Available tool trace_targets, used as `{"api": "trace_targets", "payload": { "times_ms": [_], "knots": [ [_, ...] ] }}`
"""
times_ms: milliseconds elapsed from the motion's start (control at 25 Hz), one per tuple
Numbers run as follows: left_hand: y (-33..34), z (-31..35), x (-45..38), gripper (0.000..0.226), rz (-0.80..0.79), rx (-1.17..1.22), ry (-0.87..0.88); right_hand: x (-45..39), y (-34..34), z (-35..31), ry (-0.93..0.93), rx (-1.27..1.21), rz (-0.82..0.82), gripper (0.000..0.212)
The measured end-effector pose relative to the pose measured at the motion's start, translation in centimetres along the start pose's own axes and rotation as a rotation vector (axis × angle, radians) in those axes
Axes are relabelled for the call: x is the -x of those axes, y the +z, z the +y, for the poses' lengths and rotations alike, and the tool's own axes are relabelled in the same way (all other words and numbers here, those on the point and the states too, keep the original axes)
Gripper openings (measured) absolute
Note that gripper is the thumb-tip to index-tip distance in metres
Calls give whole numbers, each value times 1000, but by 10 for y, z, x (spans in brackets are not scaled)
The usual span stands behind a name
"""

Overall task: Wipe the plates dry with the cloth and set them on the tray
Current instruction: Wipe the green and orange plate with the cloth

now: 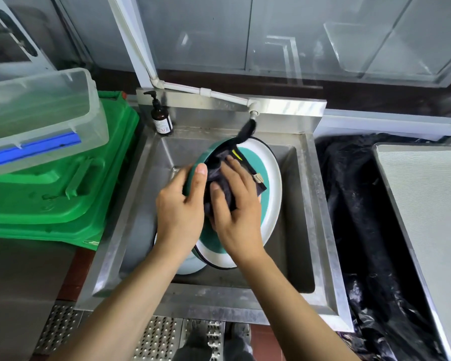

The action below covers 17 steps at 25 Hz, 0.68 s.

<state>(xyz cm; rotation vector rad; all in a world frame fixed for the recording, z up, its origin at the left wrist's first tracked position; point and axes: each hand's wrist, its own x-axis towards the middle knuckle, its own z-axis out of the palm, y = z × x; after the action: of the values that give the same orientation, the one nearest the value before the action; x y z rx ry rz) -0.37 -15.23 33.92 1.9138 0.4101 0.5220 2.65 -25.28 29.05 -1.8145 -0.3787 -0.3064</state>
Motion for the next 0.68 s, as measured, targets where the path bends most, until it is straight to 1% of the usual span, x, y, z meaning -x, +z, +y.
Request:
{"api": "trace_targets", "payload": {
  "times_ms": [40,80,120,200,240,280,320,360,440,480,560,680],
  "knots": [
    [-1,-1,-2,29,-12,21,-13,0,-1,3,-29,20,-36,41],
    [-2,-3,-2,29,-21,35,-20,-2,-4,7,-14,28,-21,41],
    [-4,-5,-1,30,-26,44,-23,-6,-8,11,51,27,33,41],
    [-4,-8,1,34,-28,62,-30,-13,-16,13,246,-4,140,42],
    [-3,-9,1,35,-26,60,-37,-15,-17,13,302,-17,139,46],
    [-2,-11,0,36,-21,48,-46,-13,-16,10,310,-12,105,51],
    [-2,-12,-3,37,-11,37,-50,-8,-14,7,263,2,47,57],
    [0,-14,-6,36,3,38,-51,-1,-9,4,179,22,-28,59],
    [2,-17,-12,33,43,84,-68,15,-2,-2,14,40,-170,56],
    [2,-19,-14,32,61,117,-84,22,0,-3,-25,36,-200,52],
    [3,-23,-16,34,79,161,-107,29,-2,-4,-60,49,-194,45],
    [3,-28,-20,43,96,179,-126,42,-12,-1,-117,132,-232,38]
  ]
}}
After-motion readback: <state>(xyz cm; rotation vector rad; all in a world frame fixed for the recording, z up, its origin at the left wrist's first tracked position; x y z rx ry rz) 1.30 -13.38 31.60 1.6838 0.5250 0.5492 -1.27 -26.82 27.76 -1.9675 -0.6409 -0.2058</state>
